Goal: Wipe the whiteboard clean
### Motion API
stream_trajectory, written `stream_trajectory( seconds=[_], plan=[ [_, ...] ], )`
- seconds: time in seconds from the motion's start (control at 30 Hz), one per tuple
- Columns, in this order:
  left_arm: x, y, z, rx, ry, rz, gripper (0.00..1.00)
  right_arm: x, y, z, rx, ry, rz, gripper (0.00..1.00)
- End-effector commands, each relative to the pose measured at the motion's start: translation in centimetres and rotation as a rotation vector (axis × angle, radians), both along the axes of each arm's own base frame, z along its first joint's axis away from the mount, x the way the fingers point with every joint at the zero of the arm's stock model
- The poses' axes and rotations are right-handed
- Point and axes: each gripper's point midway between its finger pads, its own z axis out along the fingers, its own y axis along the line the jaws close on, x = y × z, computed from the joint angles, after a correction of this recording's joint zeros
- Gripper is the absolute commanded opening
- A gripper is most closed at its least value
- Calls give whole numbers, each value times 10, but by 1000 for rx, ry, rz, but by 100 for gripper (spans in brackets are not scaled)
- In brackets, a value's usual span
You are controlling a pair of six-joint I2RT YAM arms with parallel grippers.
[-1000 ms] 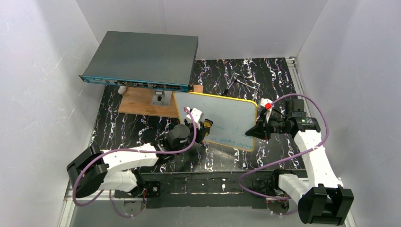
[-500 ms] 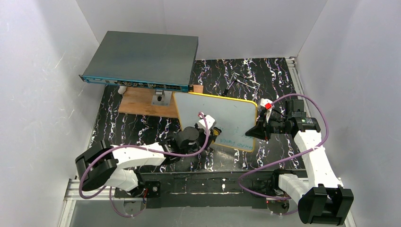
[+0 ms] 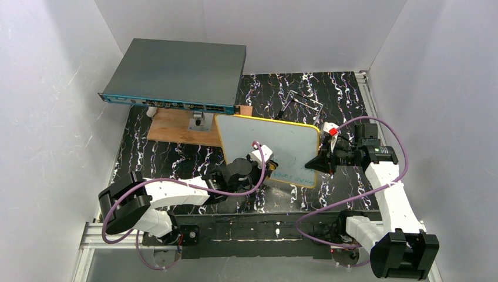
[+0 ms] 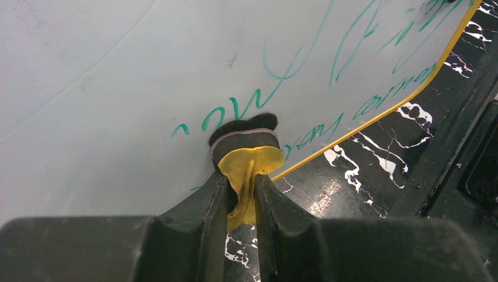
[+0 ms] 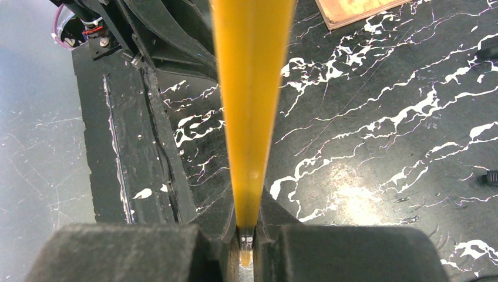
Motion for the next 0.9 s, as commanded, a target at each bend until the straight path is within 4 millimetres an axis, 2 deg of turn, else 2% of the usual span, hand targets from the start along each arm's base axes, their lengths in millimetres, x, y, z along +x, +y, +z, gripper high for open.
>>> stream_trajectory(
  seconds=[0.0,0.47,0.73,0.87],
  plan=[
    [10,-1,21,-42,-48,33,0,-21,-3,-18,-68,102,13,1],
    [11,9,21,-32,-60,61,0,-21,-3,-19,-69,101,12,1],
    [-2,-23,12,67,-110,-29,0,-22,-3,-19,-70,102,11,1],
    [5,-13,20,-1,-119,49,0,-22,-3,-19,-70,101,10,1]
  ],
)
